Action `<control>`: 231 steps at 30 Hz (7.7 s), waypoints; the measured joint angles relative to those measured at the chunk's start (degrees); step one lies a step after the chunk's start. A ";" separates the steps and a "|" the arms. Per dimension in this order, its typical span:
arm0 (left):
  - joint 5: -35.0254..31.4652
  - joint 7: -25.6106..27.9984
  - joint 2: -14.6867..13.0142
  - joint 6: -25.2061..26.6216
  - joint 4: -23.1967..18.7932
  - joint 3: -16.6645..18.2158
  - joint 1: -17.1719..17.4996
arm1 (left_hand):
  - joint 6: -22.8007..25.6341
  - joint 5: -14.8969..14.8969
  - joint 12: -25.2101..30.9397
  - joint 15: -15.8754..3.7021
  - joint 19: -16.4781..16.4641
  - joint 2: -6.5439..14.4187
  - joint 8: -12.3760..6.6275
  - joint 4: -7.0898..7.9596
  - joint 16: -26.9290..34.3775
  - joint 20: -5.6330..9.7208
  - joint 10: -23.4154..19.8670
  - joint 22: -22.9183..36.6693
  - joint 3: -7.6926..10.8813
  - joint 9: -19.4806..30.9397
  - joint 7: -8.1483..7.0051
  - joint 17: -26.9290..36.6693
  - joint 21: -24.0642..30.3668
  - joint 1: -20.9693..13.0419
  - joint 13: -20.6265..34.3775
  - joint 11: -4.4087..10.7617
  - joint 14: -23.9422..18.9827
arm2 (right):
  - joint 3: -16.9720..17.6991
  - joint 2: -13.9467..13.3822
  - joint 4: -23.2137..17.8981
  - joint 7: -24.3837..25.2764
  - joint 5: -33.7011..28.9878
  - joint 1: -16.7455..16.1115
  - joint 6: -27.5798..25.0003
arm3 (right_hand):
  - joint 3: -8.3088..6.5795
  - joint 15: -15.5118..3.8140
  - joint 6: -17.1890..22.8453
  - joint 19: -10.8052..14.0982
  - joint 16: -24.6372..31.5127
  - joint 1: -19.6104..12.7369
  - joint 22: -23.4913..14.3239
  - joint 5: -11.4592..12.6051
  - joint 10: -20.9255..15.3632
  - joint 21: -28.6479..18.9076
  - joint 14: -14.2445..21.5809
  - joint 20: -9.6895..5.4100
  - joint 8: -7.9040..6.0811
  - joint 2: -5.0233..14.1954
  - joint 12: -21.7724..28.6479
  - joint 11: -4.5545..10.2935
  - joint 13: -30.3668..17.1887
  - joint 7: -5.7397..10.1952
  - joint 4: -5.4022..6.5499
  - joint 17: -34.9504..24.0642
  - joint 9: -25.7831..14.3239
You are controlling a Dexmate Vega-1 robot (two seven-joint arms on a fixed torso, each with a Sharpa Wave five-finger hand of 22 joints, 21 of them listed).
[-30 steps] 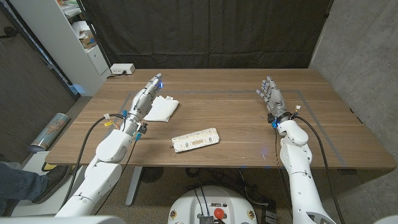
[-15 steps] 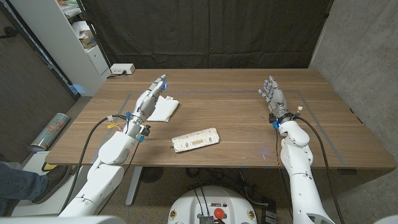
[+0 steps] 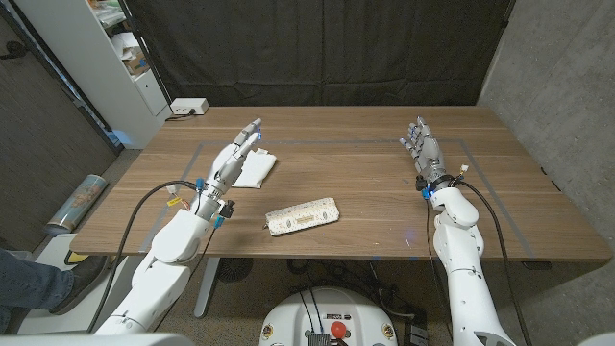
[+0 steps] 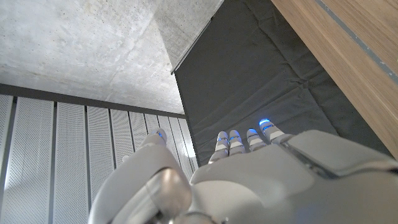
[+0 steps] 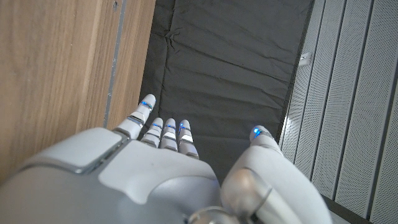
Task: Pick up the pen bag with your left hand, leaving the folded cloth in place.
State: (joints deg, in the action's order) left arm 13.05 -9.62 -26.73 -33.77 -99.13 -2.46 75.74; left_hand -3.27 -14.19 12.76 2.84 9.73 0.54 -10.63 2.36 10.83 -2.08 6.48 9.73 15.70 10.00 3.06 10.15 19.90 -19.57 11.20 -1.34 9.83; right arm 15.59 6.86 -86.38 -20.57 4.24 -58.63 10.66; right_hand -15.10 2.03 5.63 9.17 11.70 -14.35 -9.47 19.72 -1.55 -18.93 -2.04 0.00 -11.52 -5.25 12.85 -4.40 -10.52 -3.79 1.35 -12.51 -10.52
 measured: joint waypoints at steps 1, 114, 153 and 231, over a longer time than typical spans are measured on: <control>-1.61 0.73 0.00 -0.61 -0.01 0.01 0.02 | 0.00 0.00 0.00 0.00 0.00 -0.09 0.00 0.00 0.00 0.00 0.00 0.00 0.00 0.00 0.00 0.00 0.00 -0.09 0.00 0.00 0.00 | 0.00 0.00 0.00 0.00 0.00 0.00 0.00 | 0.00 0.00 0.00 0.00 0.00 0.00 0.00 0.00 -0.21 0.09 0.00 0.00 0.12 0.00 0.00 -0.21 0.00 0.00 0.00 0.00 0.00; -57.26 28.07 2.23 16.97 -25.47 4.16 20.24 | 6.60 -2.47 2.06 4.28 -5.47 -6.78 -2.46 -11.28 0.95 -9.52 -5.99 0.29 0.23 0.54 1.60 0.41 -3.16 -17.19 0.94 -3.71 -6.91 | 0.92 0.83 3.64 -1.97 2.17 1.30 2.43 | 0.86 0.10 0.31 1.02 0.00 -0.30 0.00 0.87 -0.59 2.64 0.32 0.21 0.15 0.30 -0.88 0.00 -0.26 0.31 -0.40 0.52 0.00; -63.16 24.45 -5.68 34.88 -28.90 -3.41 18.45 | 8.48 -2.99 2.92 4.94 -9.10 -6.94 -2.18 -10.19 1.92 -10.12 -8.68 0.56 -1.34 0.81 1.95 0.40 -3.16 -17.94 1.21 -4.21 -10.90 | 1.05 1.21 5.01 -1.86 1.94 1.97 2.85 | 0.86 0.22 0.31 1.22 0.00 -0.30 0.00 0.87 -0.81 3.88 0.63 0.41 0.15 0.30 -0.88 -0.22 -0.26 0.31 -0.40 0.52 0.00; -59.94 18.83 -15.67 45.59 -24.38 -19.50 7.99 | 9.02 -3.42 2.92 4.91 -9.81 -7.93 -1.73 -9.49 1.44 -10.21 -8.60 0.53 -3.33 0.79 1.84 0.65 -4.45 -16.96 1.72 -4.28 -11.50 | 1.58 1.40 7.12 -2.15 1.42 3.60 2.93 | 1.57 0.20 0.31 1.43 0.00 -0.61 0.01 1.26 -1.12 5.42 1.03 0.62 0.15 0.60 -1.11 0.10 -0.25 0.31 -0.64 0.51 0.00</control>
State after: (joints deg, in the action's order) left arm -46.89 9.21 -42.40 11.82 -123.50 -21.97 83.73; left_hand 5.75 -17.60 15.68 7.75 -0.08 -7.38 -12.36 -7.13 12.28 -12.28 -2.12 10.26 12.38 10.79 4.90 10.79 15.46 -36.52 12.93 -5.62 -1.67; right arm 17.17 8.26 -79.26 -22.72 5.66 -55.03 13.60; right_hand -13.53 2.24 5.94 10.59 11.69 -14.96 -9.46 20.98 -2.66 -13.52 -1.01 0.62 -11.37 -4.65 11.74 -4.30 -10.77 -3.48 0.72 -12.00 -10.52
